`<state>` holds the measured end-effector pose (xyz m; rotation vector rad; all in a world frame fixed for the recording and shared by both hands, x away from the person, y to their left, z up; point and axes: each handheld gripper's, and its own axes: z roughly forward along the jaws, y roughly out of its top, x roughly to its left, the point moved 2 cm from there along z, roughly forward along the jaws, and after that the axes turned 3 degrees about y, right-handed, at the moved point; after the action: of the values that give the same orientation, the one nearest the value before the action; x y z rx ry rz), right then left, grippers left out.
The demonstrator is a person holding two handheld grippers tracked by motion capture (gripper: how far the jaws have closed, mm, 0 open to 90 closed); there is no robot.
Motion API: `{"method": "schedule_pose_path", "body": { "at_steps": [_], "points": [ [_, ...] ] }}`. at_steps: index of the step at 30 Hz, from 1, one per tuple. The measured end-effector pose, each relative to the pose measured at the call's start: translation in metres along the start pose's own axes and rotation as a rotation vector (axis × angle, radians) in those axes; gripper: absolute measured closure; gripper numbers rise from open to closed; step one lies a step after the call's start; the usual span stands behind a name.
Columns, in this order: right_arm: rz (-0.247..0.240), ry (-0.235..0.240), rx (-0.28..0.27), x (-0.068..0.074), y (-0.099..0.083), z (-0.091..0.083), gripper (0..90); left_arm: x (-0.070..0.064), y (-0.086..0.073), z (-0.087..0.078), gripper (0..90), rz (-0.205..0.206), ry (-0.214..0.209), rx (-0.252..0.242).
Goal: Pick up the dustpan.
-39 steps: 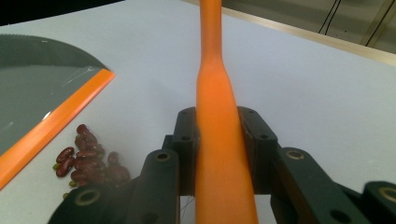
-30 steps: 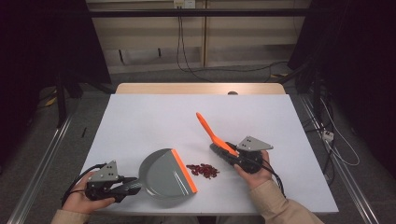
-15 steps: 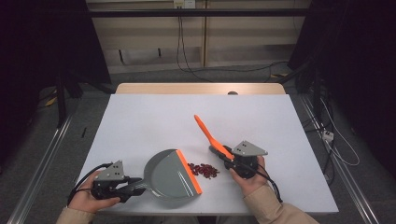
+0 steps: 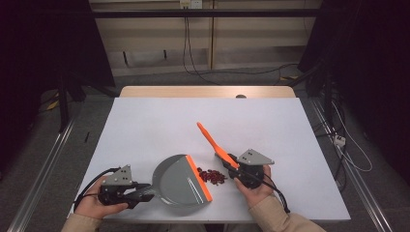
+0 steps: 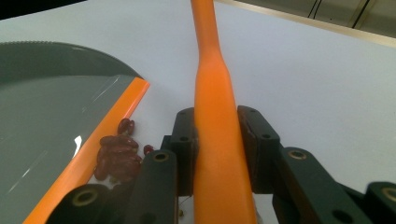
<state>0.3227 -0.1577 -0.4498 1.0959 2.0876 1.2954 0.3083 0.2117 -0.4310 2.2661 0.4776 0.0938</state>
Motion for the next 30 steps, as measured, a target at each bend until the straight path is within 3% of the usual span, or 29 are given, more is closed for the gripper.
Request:
{"method": "schedule_pose_path", "body": {
  "at_steps": [13,26,30],
  "points": [
    [0.051,0.009,-0.012,0.013,-0.002,0.004,69.2,-0.002,0.003,0.006,61.8,-0.01,-0.017,0.006],
    [0.188,0.063,-0.058,0.028,-0.003,0.007,69.1,-0.004,0.008,0.015,61.8,-0.017,-0.021,0.021],
    [0.223,0.059,-0.075,0.033,-0.003,0.009,69.0,-0.006,0.009,0.018,61.8,-0.019,-0.023,0.02]
  ]
}}
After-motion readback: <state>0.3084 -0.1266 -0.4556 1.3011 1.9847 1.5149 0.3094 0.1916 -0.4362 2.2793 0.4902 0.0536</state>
